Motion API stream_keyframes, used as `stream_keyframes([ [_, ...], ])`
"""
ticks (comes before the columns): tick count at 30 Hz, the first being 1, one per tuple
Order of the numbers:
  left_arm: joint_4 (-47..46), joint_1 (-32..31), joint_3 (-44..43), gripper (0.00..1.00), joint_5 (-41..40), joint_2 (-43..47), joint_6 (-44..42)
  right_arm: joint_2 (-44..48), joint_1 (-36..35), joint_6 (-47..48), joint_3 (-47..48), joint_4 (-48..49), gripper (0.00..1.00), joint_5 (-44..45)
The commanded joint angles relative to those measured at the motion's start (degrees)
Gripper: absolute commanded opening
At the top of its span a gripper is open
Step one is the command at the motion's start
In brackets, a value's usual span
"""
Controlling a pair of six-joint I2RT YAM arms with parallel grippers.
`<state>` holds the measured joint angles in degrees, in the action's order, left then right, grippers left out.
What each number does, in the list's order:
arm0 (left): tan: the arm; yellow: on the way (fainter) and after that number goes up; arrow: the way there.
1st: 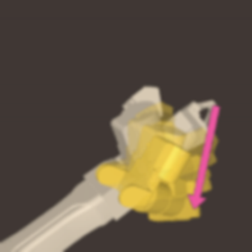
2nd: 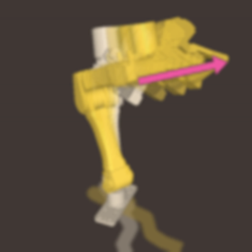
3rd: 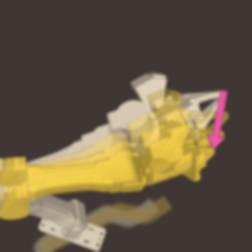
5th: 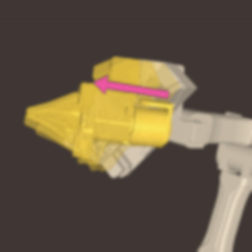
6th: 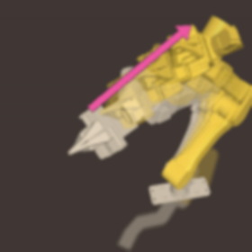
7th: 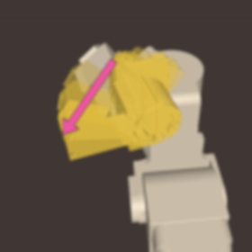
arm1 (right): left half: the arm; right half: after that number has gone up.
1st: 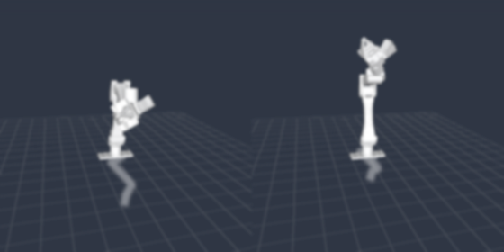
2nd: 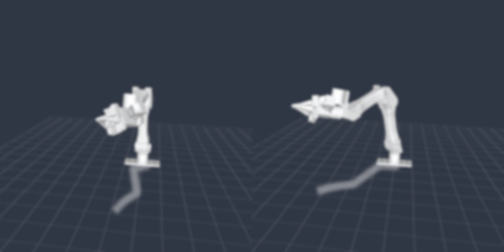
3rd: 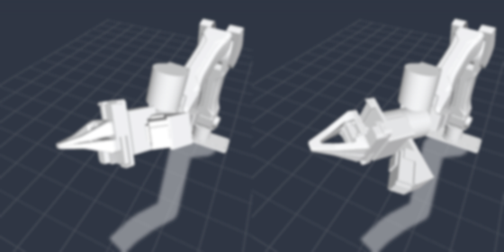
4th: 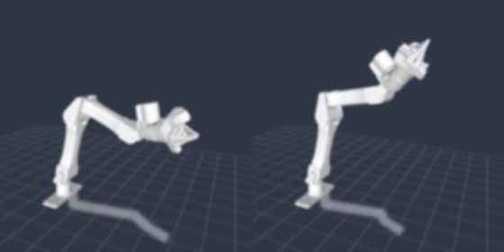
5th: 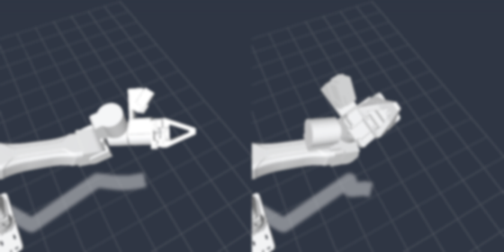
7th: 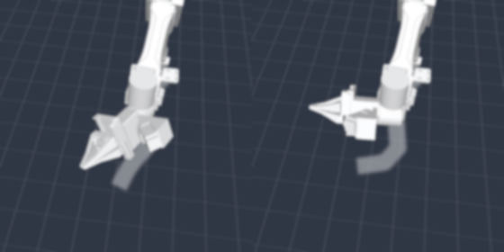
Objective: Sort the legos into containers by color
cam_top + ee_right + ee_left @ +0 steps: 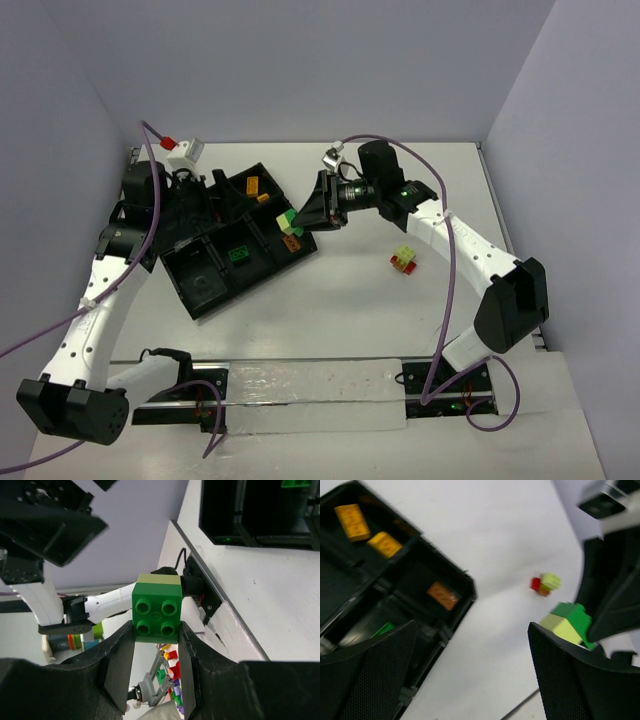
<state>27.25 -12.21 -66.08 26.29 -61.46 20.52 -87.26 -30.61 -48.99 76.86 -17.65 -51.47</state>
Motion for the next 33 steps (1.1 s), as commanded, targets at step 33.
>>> stream_keyframes([
  [33,-4.5,-19.7,4.3,0.95,-0.7,8.5,-9.7,1.7,3.6,7.4,-3.8,-6.0,0.08,-11.6],
])
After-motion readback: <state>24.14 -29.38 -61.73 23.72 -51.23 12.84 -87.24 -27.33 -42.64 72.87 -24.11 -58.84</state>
